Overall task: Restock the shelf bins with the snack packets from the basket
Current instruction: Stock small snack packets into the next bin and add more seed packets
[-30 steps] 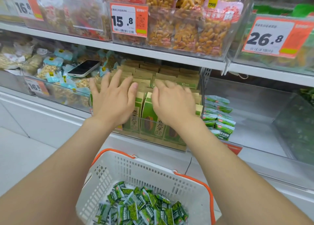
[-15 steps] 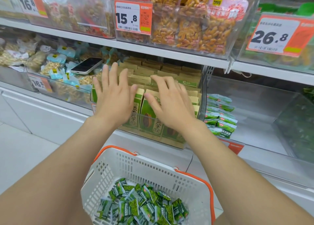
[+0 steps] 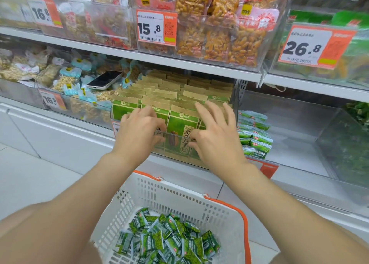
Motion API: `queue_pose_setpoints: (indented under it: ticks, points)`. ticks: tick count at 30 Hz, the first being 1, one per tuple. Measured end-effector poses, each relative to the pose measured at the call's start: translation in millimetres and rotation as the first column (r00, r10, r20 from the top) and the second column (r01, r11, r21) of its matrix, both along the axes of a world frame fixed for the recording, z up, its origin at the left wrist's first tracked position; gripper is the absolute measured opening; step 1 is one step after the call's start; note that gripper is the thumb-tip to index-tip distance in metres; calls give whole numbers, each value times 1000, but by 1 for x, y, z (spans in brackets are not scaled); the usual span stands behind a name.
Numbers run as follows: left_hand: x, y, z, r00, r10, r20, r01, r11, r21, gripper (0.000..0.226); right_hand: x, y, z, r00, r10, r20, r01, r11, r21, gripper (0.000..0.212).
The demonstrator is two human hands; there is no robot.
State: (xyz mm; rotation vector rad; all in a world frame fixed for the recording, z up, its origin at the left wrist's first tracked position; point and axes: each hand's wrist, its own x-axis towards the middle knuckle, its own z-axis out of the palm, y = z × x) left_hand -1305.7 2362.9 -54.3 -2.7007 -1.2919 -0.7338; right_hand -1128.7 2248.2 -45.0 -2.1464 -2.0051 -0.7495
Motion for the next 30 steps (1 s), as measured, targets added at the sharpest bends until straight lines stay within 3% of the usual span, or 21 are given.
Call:
queue_pose_setpoints:
  ticks: [4,12,17,26,28,30]
  points:
    - [7,6,1,999,15,35,-15,1000,16,7,0,7,-9,998,-7,-59,9,999,37,16]
    - [23,27,9,980,-7,198,2,1000,25,3,19,27,4,997,-14,-82,30,979,203,14]
    - [35,39,4,989,40,140,-34,998,-45,7,22,44,-4,998,-37,-52,43,991,126,19]
    - [44,20,-5,987,154,37,-154,988,21,5,13,41,-11,994,-13,-108,20,997,69,21]
    - [49,11,-1,981,191,24,-192,981,23,20,15,36,-5,996,26,-90,-23,999,32,13]
    - [52,-2,4,977,212,-7,-212,976,53,23,17,25,4,991,95,-99,-96,995,-6,18]
